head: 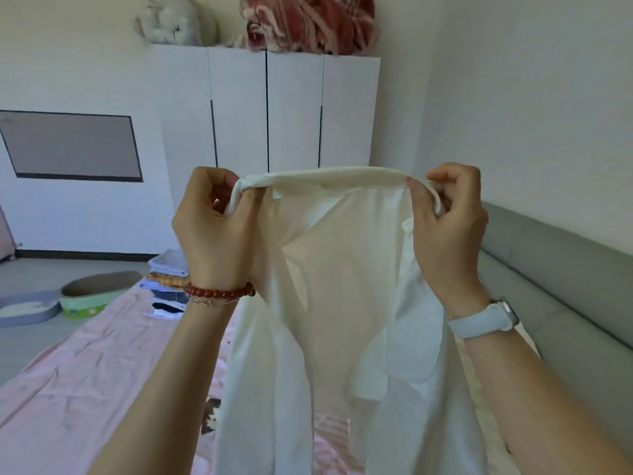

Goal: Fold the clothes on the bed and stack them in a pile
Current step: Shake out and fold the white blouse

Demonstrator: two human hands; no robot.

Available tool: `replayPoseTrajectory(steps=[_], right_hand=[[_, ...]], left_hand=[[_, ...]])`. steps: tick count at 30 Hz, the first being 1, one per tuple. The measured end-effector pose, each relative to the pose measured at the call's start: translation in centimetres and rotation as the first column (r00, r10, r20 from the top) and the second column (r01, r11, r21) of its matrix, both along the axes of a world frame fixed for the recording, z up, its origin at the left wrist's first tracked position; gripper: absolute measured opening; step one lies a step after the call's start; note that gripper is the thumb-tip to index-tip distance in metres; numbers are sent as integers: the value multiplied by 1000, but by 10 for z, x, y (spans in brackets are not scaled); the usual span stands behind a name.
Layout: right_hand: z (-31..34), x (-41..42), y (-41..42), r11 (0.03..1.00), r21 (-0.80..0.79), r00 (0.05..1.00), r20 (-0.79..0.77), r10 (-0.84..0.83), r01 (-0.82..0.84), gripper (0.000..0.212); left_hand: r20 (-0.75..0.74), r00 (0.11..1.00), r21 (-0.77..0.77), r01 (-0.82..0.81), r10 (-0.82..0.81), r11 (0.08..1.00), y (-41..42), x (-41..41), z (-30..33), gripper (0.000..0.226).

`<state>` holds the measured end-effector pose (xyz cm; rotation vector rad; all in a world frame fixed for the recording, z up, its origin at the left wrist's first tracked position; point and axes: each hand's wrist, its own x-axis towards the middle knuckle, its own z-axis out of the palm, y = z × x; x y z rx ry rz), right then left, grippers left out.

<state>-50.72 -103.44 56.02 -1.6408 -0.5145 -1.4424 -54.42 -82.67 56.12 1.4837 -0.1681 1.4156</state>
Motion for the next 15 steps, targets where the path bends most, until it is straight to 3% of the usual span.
replayPoseTrajectory(steps=[4, 8, 11, 13, 15], right_hand=[[-6, 21, 15, 985, -174, 1000, 16, 3, 0, 15], [-70, 75, 30, 850, -521, 958, -193, -210, 82, 12], [-155, 117, 35, 758, -652, 784, -487, -385, -33, 10], [-206, 134, 38, 780, -620, 623, -643, -445, -83, 8], [-243, 144, 39, 837, -545, 539, -719, -439, -44, 3]], left_hand=[[0, 998, -13, -68, 68, 998, 22, 17, -19, 18], [-257, 964, -52, -86, 70, 995, 47, 64, -69, 34], [-383, 919, -22, -110, 93, 994, 62, 98, -113, 36], [-437, 894, 9, -105, 98, 994, 73, 116, -140, 38], [-493, 864, 45, -90, 101, 995, 83, 129, -165, 38]])
